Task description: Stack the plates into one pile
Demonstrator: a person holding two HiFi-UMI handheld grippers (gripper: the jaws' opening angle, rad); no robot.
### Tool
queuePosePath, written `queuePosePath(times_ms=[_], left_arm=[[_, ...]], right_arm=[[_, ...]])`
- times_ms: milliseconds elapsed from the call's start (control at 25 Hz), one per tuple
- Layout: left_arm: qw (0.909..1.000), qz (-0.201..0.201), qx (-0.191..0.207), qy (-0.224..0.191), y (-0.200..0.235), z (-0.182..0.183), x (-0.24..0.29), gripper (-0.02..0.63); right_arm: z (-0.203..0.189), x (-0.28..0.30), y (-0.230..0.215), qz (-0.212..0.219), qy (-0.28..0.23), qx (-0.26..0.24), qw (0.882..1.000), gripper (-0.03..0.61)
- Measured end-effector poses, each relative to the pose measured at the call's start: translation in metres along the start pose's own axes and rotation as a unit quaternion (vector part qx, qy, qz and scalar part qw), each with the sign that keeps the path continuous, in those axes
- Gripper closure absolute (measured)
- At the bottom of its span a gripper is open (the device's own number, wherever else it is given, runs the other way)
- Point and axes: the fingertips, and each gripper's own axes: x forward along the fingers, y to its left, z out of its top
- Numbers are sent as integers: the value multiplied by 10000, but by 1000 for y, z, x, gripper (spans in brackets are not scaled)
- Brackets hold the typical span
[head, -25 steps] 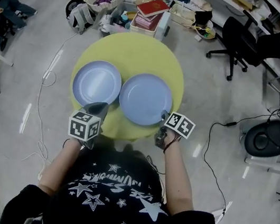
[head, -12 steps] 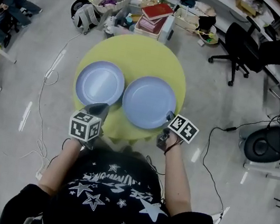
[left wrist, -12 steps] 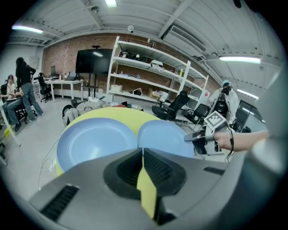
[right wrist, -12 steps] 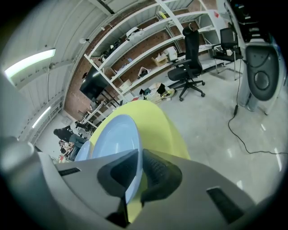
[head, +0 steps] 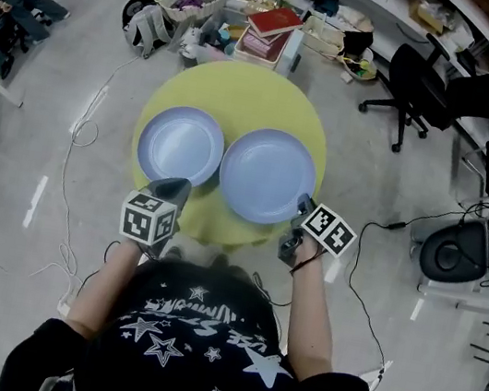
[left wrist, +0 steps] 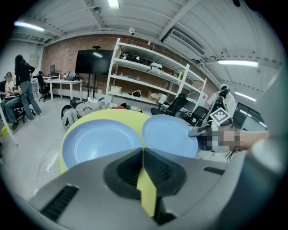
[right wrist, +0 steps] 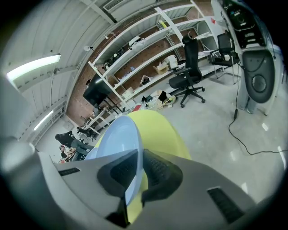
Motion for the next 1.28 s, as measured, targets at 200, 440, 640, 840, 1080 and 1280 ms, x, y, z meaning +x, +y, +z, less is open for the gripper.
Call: queuePosePath(times_ms=[200, 440, 640, 840, 1080, 1280], left_arm=[[10000, -23, -21, -47, 21, 3, -14, 591], [9999, -9, -80, -92, 45, 3, -29, 591], [9998, -30, -174, -84, 64, 0, -38, 591], [9997, -23, -249, -78, 85, -9, -48, 591], [9995, -12, -319, -35, 107, -14, -55, 591], [9995, -51, -323, -30, 117, -15, -57, 591]], right_arm=[[4, -6, 24, 65, -108, 87, 9999, 541], [-9, -2, 58, 266, -47, 282, 9992, 541], [-27, 17, 92, 353, 119, 260, 9990, 535], [-48, 34, 116, 355, 260, 315, 9985, 534], [-63, 52, 140, 322, 376, 359, 9981, 532], [-71, 65, 155, 301, 396, 394, 9980, 526]])
